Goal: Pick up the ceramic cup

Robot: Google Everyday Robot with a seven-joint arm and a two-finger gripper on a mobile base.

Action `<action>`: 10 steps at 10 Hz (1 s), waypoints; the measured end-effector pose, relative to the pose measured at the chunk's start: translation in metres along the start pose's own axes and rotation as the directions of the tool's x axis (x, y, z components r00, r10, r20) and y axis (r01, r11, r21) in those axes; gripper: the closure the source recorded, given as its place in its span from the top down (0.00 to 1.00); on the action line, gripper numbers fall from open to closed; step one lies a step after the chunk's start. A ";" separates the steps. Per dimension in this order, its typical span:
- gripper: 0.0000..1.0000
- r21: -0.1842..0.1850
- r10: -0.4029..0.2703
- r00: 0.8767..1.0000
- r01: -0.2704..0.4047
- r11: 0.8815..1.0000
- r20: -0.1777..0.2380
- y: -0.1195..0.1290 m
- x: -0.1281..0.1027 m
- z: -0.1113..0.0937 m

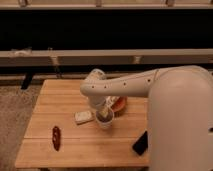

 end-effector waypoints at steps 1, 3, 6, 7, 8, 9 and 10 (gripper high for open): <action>0.37 -0.016 0.003 1.000 -0.003 1.000 0.002 0.002 0.001 -0.001; 0.17 -0.044 0.006 1.000 -0.005 0.999 0.005 0.010 0.002 -0.007; 0.00 -0.061 -0.011 1.000 0.010 0.998 -0.026 0.020 0.007 -0.037; 0.00 -0.060 -0.021 0.999 0.019 0.998 -0.039 0.022 0.008 -0.053; 0.00 -0.057 -0.031 0.998 0.028 0.998 -0.051 0.023 0.008 -0.063; 0.00 -0.053 -0.048 0.997 0.044 0.998 -0.065 0.023 0.007 -0.077; 0.00 -0.050 -0.068 0.994 0.064 0.997 -0.084 0.022 0.006 -0.092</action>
